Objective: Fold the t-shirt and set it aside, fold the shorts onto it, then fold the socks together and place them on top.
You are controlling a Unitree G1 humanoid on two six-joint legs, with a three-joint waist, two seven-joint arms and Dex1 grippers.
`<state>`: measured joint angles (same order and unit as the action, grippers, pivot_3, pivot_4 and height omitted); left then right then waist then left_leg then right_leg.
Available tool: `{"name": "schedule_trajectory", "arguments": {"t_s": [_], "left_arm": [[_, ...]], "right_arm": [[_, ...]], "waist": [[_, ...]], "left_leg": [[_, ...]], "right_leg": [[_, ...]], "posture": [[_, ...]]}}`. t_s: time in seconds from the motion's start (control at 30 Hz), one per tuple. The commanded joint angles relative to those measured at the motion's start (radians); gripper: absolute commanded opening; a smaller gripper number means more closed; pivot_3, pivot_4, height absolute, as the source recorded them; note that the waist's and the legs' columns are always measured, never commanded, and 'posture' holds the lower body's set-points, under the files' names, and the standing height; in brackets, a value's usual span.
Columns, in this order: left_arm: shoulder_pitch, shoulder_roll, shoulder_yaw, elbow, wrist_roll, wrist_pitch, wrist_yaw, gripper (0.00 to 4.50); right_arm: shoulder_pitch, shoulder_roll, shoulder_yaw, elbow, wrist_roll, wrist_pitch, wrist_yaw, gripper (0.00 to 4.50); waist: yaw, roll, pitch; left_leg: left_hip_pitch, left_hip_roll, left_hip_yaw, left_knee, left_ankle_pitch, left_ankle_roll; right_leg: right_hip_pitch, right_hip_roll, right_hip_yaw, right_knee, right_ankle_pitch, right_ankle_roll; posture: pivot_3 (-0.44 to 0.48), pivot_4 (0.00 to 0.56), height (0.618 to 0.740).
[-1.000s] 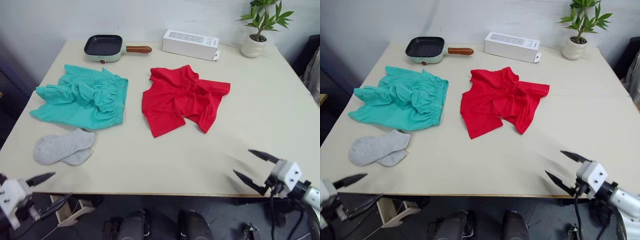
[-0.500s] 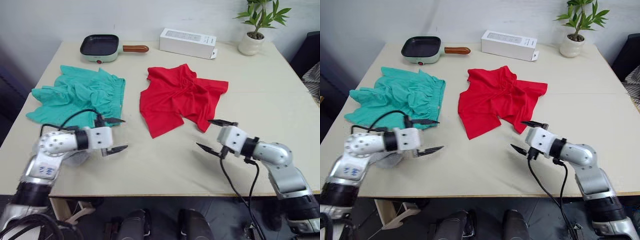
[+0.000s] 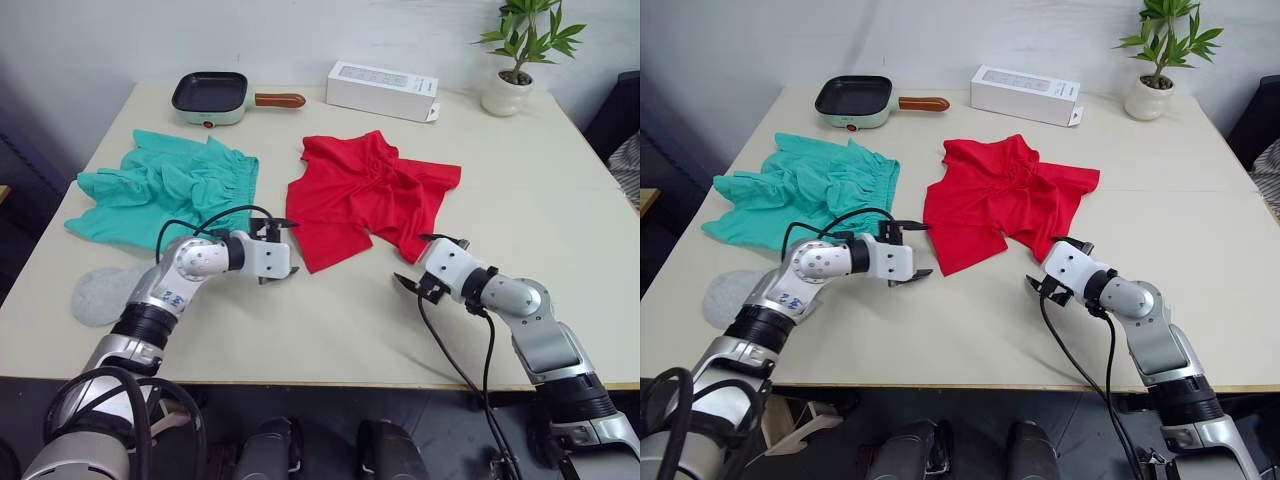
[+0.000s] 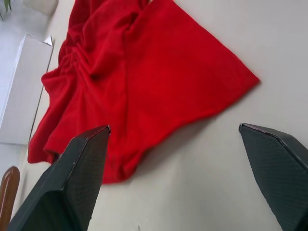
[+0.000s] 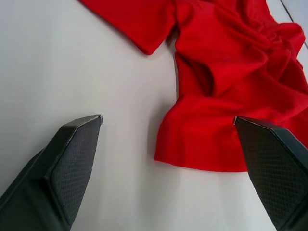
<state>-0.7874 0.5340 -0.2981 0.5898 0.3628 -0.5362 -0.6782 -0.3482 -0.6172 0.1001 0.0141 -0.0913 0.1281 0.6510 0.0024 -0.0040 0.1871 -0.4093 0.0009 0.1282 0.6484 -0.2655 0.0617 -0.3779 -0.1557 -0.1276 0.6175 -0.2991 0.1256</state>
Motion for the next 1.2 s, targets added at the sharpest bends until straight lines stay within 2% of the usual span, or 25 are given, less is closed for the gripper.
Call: {"name": "schedule_trajectory", "arguments": {"t_s": [0.03,0.63,0.73,1.13,1.2], "left_arm": [[-0.030,-0.040,-0.056,0.059,0.027,-0.030,-0.011,4.50],[-0.144,-0.189,-0.083,0.267,0.036,0.006,0.055,4.50],[-0.147,-0.210,-0.075,0.274,0.018,0.025,0.042,3.91],[-0.082,-0.207,-0.042,0.193,-0.062,0.135,-0.028,0.08],[-0.071,-0.208,-0.031,0.176,-0.080,0.149,-0.042,0.04]], "right_arm": [[-0.015,0.003,-0.047,-0.019,0.025,0.025,-0.019,4.47],[-0.042,0.048,-0.037,0.016,0.019,0.038,-0.066,4.47],[-0.046,0.059,-0.039,0.015,0.019,0.044,-0.070,4.50],[-0.041,0.062,-0.032,-0.029,-0.029,0.156,-0.102,4.50],[-0.034,0.072,-0.025,-0.036,-0.046,0.180,-0.120,4.50]], "waist": [[0.000,0.000,0.000],[0.013,0.000,0.000],[0.020,0.000,0.000],[0.015,0.000,0.000],[0.012,0.000,0.000]], "left_leg": [[0.000,0.000,0.000,0.000,0.000,0.000],[-0.001,-0.006,-0.004,0.002,0.001,0.005],[-0.001,-0.006,-0.004,0.002,0.000,0.005],[-0.003,-0.006,-0.005,0.003,0.000,0.005],[-0.003,-0.005,-0.005,0.002,0.000,0.005]], "right_leg": [[0.000,0.000,0.000,0.002,0.000,0.000],[0.003,-0.009,-0.006,0.001,0.000,0.001],[0.003,-0.010,-0.006,0.000,0.000,0.001],[0.002,-0.010,-0.006,0.000,0.001,0.001],[0.002,-0.010,-0.006,-0.001,0.001,0.001]], "posture": [[0.000,0.150,0.740],[0.000,0.150,0.740],[0.000,0.150,0.740],[0.000,0.150,0.740],[0.000,0.150,0.740]]}}
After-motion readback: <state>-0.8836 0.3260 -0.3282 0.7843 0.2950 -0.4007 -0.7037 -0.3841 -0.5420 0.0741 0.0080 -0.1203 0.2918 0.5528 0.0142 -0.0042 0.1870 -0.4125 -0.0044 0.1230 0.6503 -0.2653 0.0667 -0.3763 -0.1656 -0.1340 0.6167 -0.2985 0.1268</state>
